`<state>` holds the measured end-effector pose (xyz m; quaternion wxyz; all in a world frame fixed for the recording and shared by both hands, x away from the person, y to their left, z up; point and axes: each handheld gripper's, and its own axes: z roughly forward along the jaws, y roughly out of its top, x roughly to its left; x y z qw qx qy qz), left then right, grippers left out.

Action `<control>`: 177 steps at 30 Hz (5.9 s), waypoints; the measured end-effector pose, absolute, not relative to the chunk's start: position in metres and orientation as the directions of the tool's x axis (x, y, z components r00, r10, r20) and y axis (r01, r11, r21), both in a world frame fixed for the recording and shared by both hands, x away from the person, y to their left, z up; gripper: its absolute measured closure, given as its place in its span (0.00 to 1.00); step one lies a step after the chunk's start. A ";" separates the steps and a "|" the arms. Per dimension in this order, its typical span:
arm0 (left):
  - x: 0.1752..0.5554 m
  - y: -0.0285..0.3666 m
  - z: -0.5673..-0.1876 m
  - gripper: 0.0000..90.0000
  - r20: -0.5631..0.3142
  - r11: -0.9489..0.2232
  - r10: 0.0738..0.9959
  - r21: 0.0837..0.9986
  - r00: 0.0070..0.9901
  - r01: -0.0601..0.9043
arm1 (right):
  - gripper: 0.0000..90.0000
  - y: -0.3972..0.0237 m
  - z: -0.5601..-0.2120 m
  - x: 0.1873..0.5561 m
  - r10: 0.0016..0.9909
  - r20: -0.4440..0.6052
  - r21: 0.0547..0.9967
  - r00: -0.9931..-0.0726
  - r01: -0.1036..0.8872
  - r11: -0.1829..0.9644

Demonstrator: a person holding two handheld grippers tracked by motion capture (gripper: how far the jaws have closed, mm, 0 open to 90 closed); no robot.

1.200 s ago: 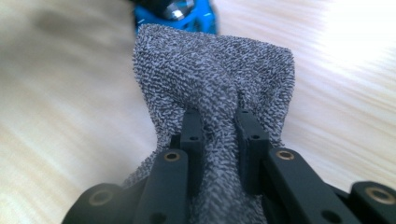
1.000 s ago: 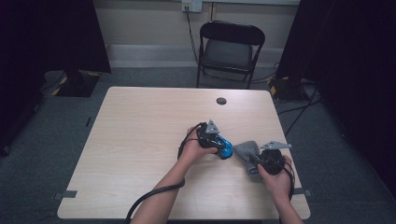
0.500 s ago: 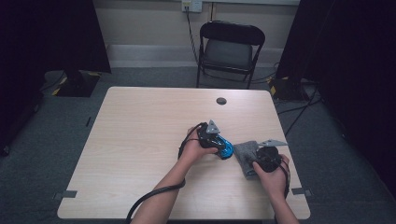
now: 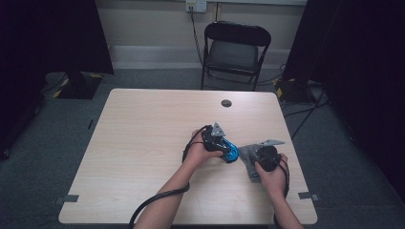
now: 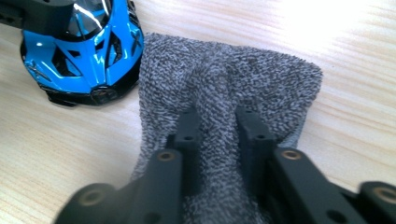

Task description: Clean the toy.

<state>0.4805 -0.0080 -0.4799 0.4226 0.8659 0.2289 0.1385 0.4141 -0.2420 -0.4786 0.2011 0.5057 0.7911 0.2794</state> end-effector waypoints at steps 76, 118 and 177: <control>0.478 -0.010 -0.481 0.29 0.044 -0.525 0.527 0.802 0.849 0.285 | 0.90 -0.233 -0.473 0.407 0.861 0.017 0.629 -0.509 0.675 0.387; 0.476 -0.011 -0.482 0.29 0.045 -0.513 0.530 0.812 0.847 0.278 | 0.89 -0.212 -0.465 0.374 0.762 0.110 0.668 -0.638 0.616 0.419; 0.475 -0.012 -0.483 0.29 0.044 -0.511 0.530 0.814 0.847 0.277 | 0.87 -0.227 -0.473 0.396 0.853 0.024 0.620 -0.522 0.677 0.397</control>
